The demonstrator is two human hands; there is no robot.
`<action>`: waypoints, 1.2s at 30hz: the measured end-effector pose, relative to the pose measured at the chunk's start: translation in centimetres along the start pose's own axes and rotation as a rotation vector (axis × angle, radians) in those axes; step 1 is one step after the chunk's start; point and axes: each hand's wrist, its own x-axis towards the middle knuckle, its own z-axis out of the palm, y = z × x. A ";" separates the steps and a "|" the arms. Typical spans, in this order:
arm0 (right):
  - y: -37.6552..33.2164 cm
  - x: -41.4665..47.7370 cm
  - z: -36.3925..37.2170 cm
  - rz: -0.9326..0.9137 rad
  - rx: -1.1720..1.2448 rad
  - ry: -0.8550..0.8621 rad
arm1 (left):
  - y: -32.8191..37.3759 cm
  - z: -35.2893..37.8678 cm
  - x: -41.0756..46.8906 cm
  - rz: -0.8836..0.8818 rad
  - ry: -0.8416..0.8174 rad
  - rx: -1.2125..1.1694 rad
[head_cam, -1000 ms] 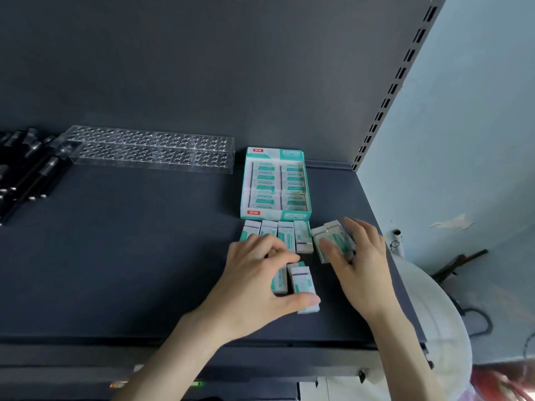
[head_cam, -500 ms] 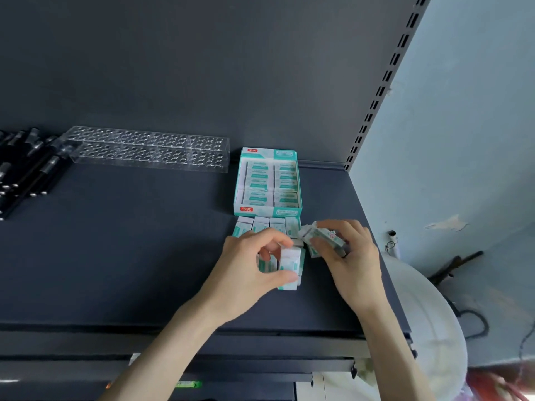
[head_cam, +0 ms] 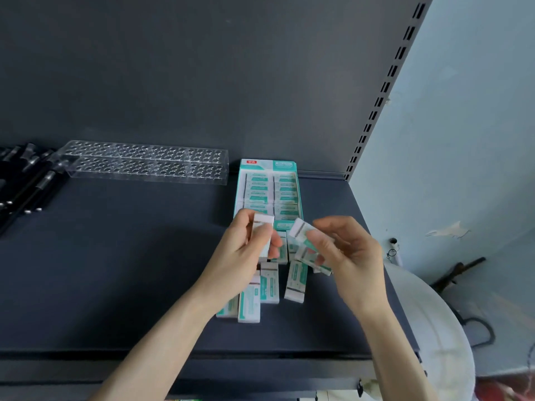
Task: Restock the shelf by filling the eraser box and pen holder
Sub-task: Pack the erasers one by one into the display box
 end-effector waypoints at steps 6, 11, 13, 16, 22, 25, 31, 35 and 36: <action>-0.7 2.0 1.6 0.077 0.151 -0.123 | 0.2 -1.4 1.7 0.015 -0.040 -0.032; -0.3 3.3 2.4 0.102 0.132 -0.243 | -0.3 -2.9 3.3 -0.007 0.100 -0.050; -0.1 3.8 2.5 0.109 0.083 -0.230 | -0.5 -3.4 3.8 0.008 0.138 -0.054; 0.4 4.8 3.0 0.062 -0.067 -0.199 | -0.7 -4.0 4.5 0.028 0.152 -0.009; 1.1 7.4 3.9 -0.095 -0.423 -0.157 | -1.2 -4.9 6.6 -0.036 0.257 -0.068; 1.4 8.5 4.3 -0.112 -0.522 -0.191 | -2.0 -5.1 7.2 -0.111 0.355 -0.231; 2.0 8.9 5.3 -0.085 -0.518 -0.247 | -2.7 -5.2 7.3 -0.118 0.459 -0.325; 2.7 9.0 5.6 -0.125 -0.578 -0.247 | -2.7 -5.2 7.2 -0.116 0.480 -0.359; 2.9 8.9 5.6 -0.142 -0.603 -0.249 | -2.6 -5.1 7.2 -0.107 0.476 -0.352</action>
